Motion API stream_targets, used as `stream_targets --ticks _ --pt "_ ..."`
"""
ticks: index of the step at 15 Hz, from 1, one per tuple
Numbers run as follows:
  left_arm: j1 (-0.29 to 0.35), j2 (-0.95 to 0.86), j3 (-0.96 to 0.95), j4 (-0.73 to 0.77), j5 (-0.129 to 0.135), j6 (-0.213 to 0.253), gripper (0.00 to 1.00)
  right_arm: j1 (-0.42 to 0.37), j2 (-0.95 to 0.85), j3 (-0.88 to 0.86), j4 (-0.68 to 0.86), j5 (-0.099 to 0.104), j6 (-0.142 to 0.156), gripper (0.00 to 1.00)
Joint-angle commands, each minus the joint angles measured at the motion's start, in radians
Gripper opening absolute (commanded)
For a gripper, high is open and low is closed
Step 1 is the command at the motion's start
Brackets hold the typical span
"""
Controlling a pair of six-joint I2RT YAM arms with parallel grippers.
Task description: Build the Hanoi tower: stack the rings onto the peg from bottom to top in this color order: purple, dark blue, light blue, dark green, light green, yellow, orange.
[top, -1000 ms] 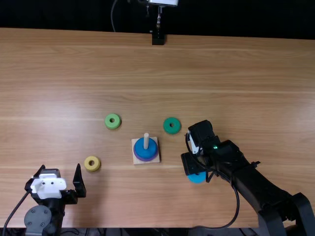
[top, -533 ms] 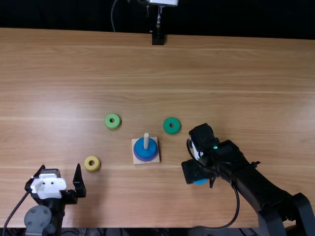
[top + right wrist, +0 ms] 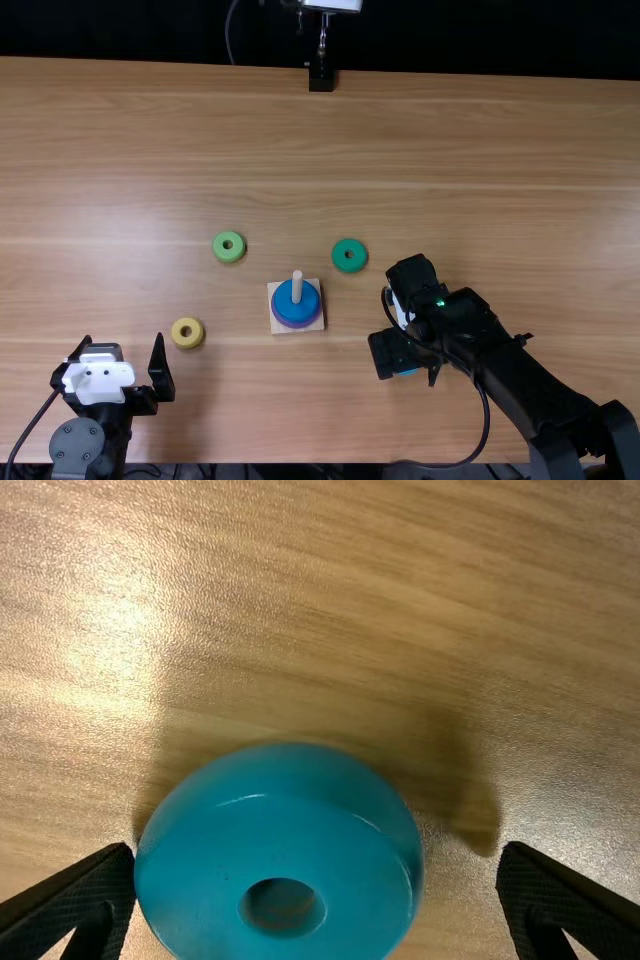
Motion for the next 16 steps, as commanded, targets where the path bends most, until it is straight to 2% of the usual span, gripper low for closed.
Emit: stream_targets --ticks 1,3,5,7,9,11,12,13,16 --pt "0.002 -0.012 -0.105 -0.083 -0.006 0.005 1.00 0.014 -0.025 -0.011 -0.001 0.011 0.014 1.00" --pt "0.002 -0.012 -0.105 -0.083 -0.006 0.005 1.00 0.015 -0.025 -0.010 0.000 0.011 0.014 0.99" --pt "0.002 -0.012 -0.105 -0.083 -0.006 0.005 1.00 0.015 -0.023 -0.011 0.000 0.011 0.014 0.77" --pt "0.002 -0.012 -0.105 -0.083 -0.006 0.005 1.00 0.023 -0.023 -0.010 0.000 0.011 0.014 0.62" --pt "0.002 -0.012 -0.105 -0.083 -0.006 0.005 1.00 0.037 -0.023 -0.010 0.000 0.011 0.014 0.42" --pt "0.002 -0.012 -0.105 -0.083 -0.006 0.005 1.00 0.064 -0.023 -0.010 0.000 0.011 0.016 0.19" --pt "0.002 -0.012 -0.105 -0.083 -0.006 0.005 1.00 0.069 -0.025 -0.010 0.000 0.010 0.016 0.04" --pt "0.002 -0.012 -0.105 -0.083 -0.006 0.005 1.00 0.071 -0.026 -0.011 0.000 0.008 0.016 0.00" --pt "0.002 -0.012 -0.105 -0.083 -0.006 0.005 1.00 0.072 -0.114 0.001 0.000 0.006 0.012 0.00"
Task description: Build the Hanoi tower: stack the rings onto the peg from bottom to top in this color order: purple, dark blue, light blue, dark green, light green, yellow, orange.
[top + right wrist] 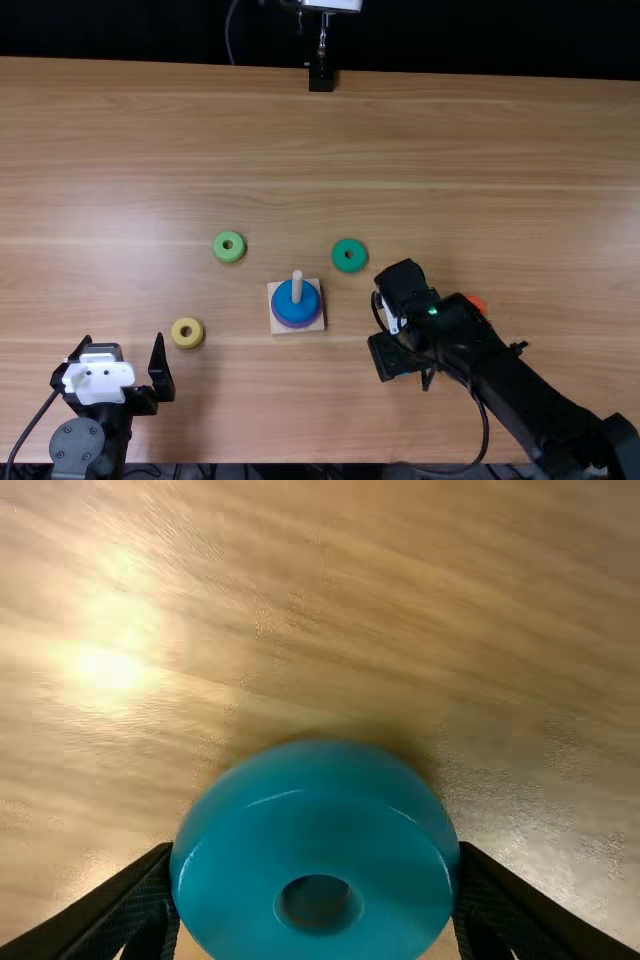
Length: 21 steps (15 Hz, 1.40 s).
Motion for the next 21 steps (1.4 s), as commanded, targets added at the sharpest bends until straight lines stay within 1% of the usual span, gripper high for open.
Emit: stream_targets --ticks 1,3,4,5,7,8,9,10,11,13,15,16,17,18,21 --pt "0.002 -0.012 -0.105 -0.083 -0.006 0.005 1.00 0.013 -0.093 0.015 0.011 0.006 0.009 0.00" --pt "0.002 -0.012 -0.105 -0.083 -0.006 0.005 1.00 0.016 -0.118 0.090 -0.006 0.002 0.007 0.00" --pt "0.002 -0.012 -0.105 -0.083 -0.006 0.005 1.00 0.028 -0.118 0.138 -0.028 0.004 0.005 0.00" --pt "0.002 -0.012 -0.105 -0.083 -0.006 0.005 1.00 0.037 -0.118 0.196 -0.081 0.002 -0.004 0.00" --pt "0.002 -0.012 -0.105 -0.083 -0.006 0.005 1.00 0.042 -0.112 0.342 -0.239 0.004 -0.013 0.00" --pt "0.002 -0.012 -0.105 -0.083 -0.006 0.005 1.00 0.065 -0.108 0.420 -0.320 0.004 -0.019 0.00" --pt "0.002 -0.012 -0.105 -0.083 -0.006 0.005 1.00 0.094 -0.105 0.490 -0.394 0.006 -0.041 0.00" --pt "0.002 -0.012 -0.105 -0.083 -0.006 0.005 1.00 0.105 -0.089 0.558 -0.460 0.006 -0.083 0.00" --pt "0.002 -0.012 -0.105 -0.083 -0.006 0.005 1.00 0.109 -0.046 0.630 -0.517 0.006 -0.116 0.00" --pt "0.002 -0.012 -0.105 -0.083 -0.006 0.005 1.00 0.126 0.014 0.771 -0.593 0.006 -0.122 0.00" --pt "0.002 -0.012 -0.105 -0.083 -0.006 0.005 1.00 0.128 0.069 0.869 -0.609 0.006 -0.125 0.00" --pt "0.002 -0.012 -0.105 -0.083 -0.006 0.005 1.00 0.128 0.099 0.914 -0.615 0.006 -0.133 0.00" --pt "0.002 -0.012 -0.105 -0.083 -0.006 0.005 1.00 0.129 0.126 0.955 -0.617 0.006 -0.148 0.00" --pt "0.002 -0.012 -0.105 -0.083 -0.006 0.005 1.00 0.149 0.149 0.990 -0.617 0.006 -0.157 0.00" --pt "0.002 -0.012 -0.105 -0.083 -0.006 0.005 1.00 0.200 0.211 1.090 -0.617 0.006 -0.159 0.00"
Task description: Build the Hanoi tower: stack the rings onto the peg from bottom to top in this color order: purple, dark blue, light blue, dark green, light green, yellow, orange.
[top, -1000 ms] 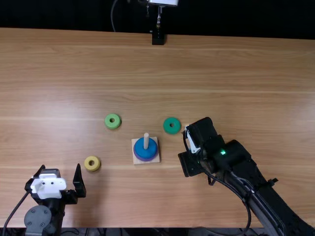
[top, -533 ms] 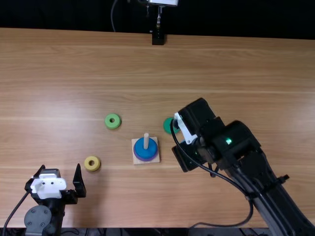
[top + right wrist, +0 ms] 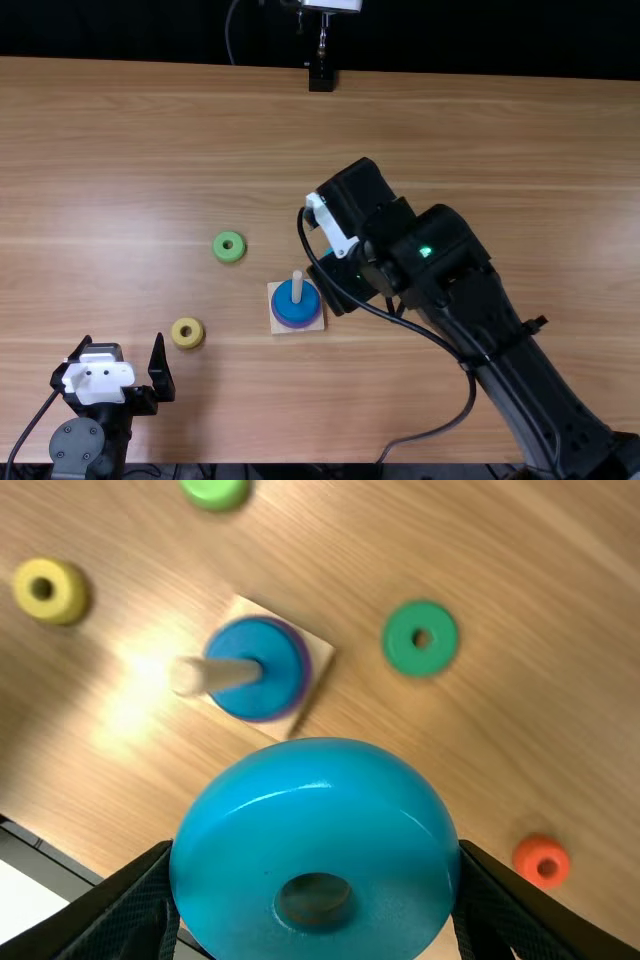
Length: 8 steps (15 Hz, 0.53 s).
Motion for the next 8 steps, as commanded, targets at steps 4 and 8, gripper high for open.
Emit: stream_targets --ticks 4,8 --pt "0.002 -0.012 -0.105 -0.083 -0.006 0.005 1.00 0.052 0.071 0.088 -0.001 0.005 -0.012 0.00" --pt "0.002 -0.012 -0.105 -0.083 -0.006 0.005 1.00 0.067 0.110 0.086 0.004 0.003 -0.009 0.00"
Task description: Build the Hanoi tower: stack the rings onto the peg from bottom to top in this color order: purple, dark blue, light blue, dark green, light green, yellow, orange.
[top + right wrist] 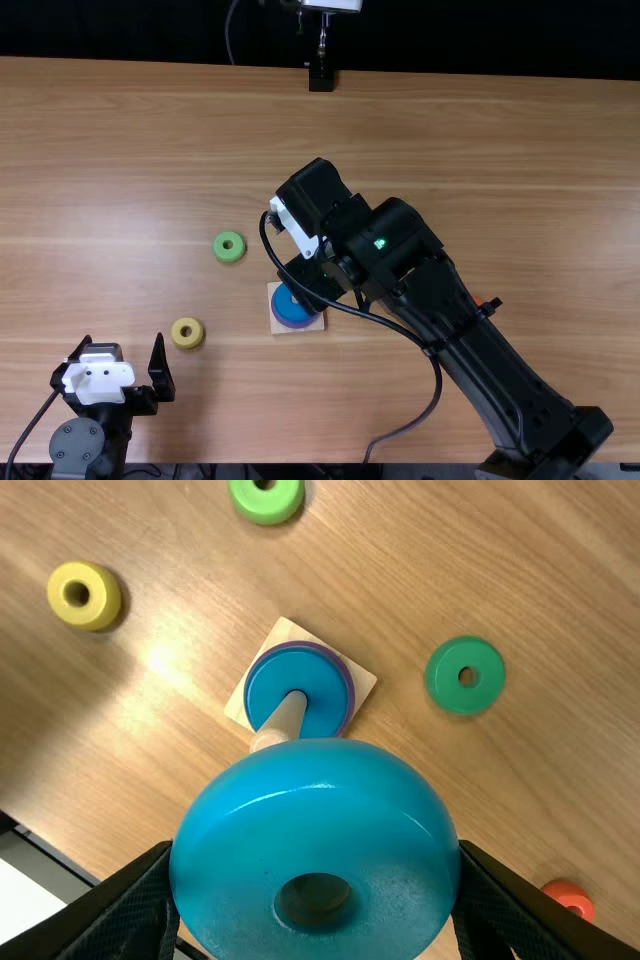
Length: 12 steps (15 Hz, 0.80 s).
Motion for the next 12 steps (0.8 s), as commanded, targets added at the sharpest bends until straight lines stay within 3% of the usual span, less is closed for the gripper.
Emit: stream_targets --ticks 1,12 --pt "0.003 -0.012 -0.105 -0.083 -0.006 0.005 1.00 0.023 0.014 0.032 0.003 0.004 -0.006 0.00" --pt "0.003 -0.012 -0.105 -0.083 -0.006 0.005 1.00 0.048 0.094 0.079 0.006 0.004 -0.002 0.00"
